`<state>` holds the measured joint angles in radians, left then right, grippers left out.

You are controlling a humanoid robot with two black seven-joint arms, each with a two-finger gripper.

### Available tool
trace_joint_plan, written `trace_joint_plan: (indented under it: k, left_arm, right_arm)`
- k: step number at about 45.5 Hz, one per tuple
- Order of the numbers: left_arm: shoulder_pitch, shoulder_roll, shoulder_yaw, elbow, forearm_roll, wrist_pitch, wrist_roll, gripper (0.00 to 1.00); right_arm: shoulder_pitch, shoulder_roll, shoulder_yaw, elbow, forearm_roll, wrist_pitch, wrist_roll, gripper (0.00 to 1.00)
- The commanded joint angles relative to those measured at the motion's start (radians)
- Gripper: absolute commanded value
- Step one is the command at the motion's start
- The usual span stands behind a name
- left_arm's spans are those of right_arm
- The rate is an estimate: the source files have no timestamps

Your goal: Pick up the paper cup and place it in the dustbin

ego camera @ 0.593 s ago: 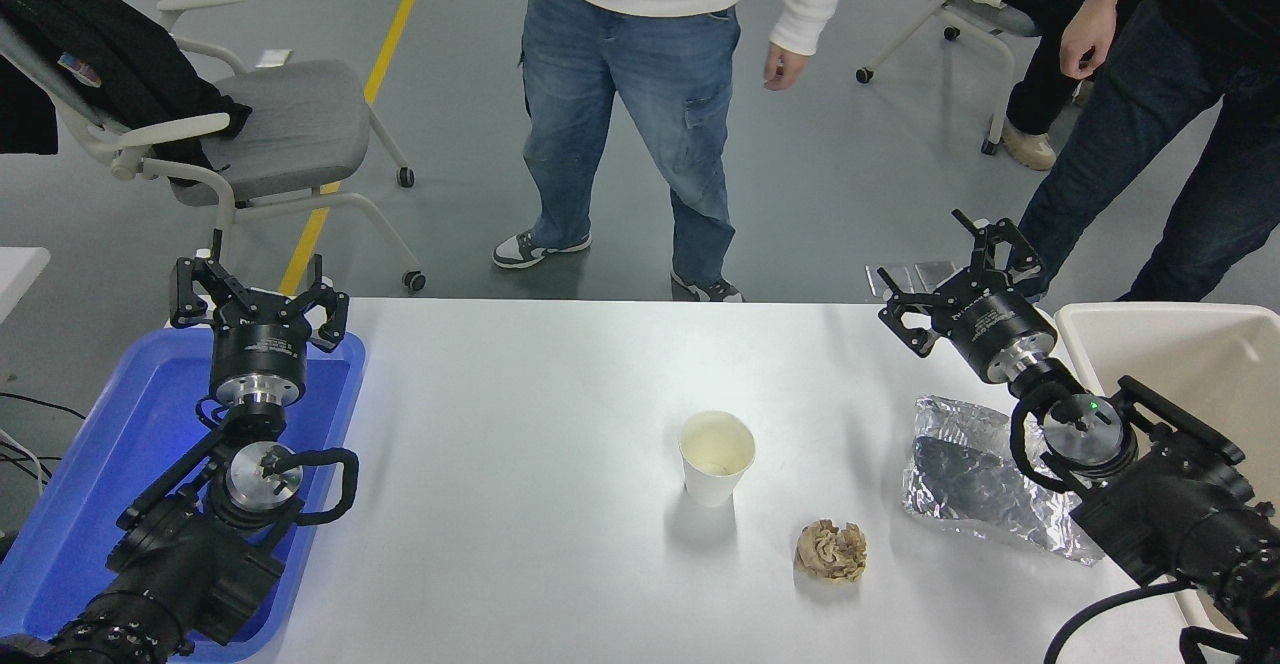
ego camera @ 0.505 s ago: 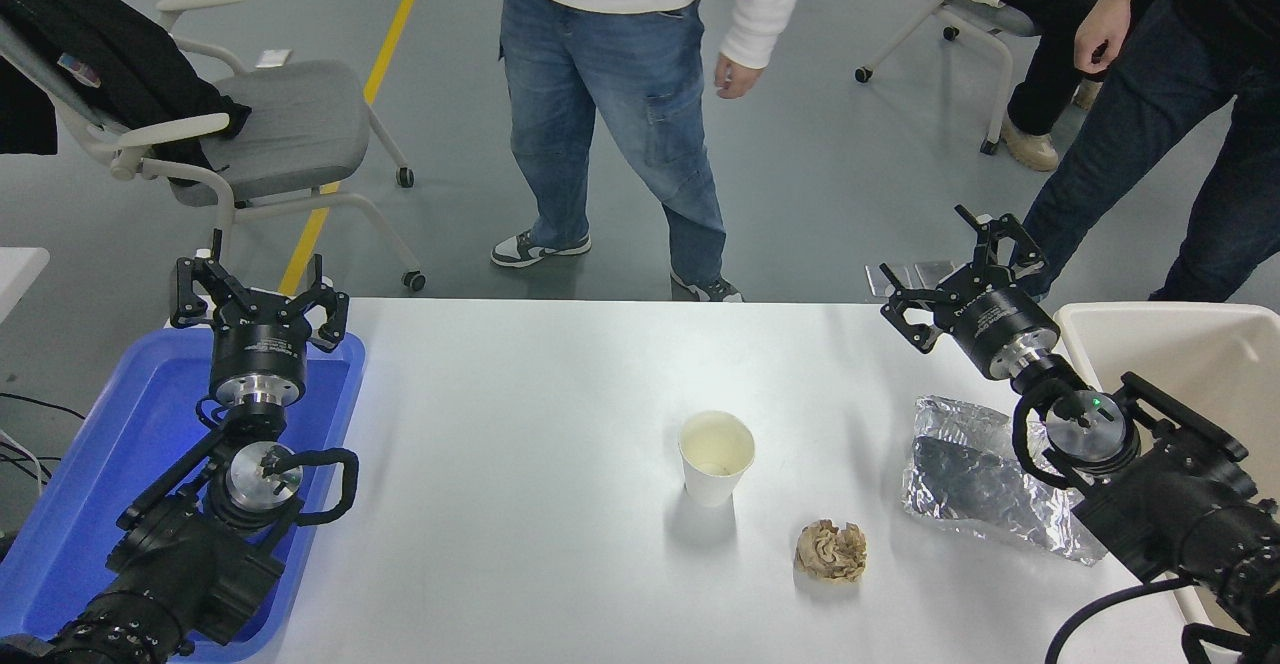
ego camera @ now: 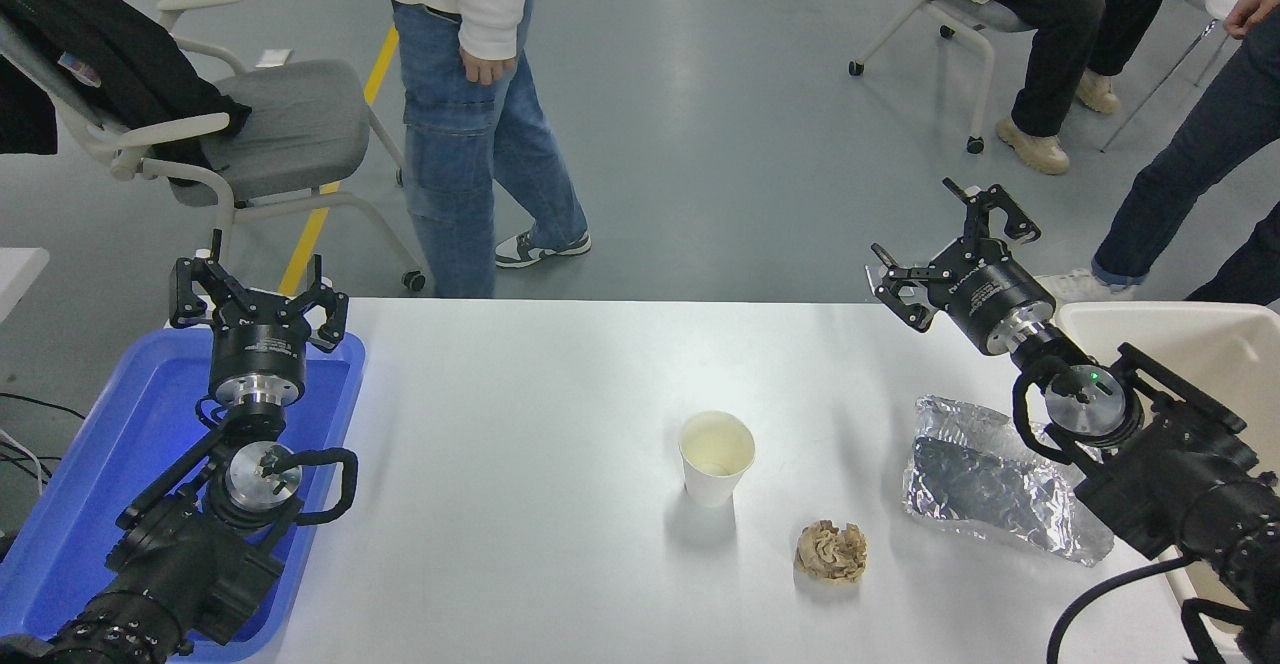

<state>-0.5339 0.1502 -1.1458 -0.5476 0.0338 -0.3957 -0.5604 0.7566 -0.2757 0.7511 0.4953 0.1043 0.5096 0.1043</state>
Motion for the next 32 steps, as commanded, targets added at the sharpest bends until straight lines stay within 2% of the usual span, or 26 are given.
trace_joint_plan:
  k: [1, 10, 16, 20, 29, 32]
  left_arm:
    - [0.0, 0.0, 0.0, 0.0, 0.0, 0.0, 0.001, 0.99]
    - [0.0, 0.0, 0.0, 0.0, 0.0, 0.0, 0.001, 0.99]
    - [0.0, 0.0, 0.0, 0.0, 0.0, 0.001, 0.001, 0.99]
    - [0.0, 0.0, 0.0, 0.0, 0.0, 0.0, 0.001, 0.99]
    - [0.0, 0.0, 0.001, 0.0, 0.0, 0.0, 0.001, 0.99]
    - [0.0, 0.0, 0.0, 0.0, 0.0, 0.0, -0.001, 0.99]
  right_arm:
    - [0.069, -0.063, -0.091, 0.09, -0.116, -0.002, -0.003, 1.0]
    - [0.136, -0.215, -0.245, 0.285, -0.251, -0.013, -0.009, 1.0]
    - [0.22, -0.344, -0.374, 0.506, -0.382, -0.039, -0.052, 1.0]
    - [0.289, -0.391, -0.467, 0.588, -0.446, -0.055, -0.067, 1.0]
    - [0.601, -0.473, -0.907, 0.649, -0.505, -0.048, -0.068, 1.0]
    - [0.711, -0.476, -1.08, 0.684, -0.558, -0.046, -0.068, 1.0]
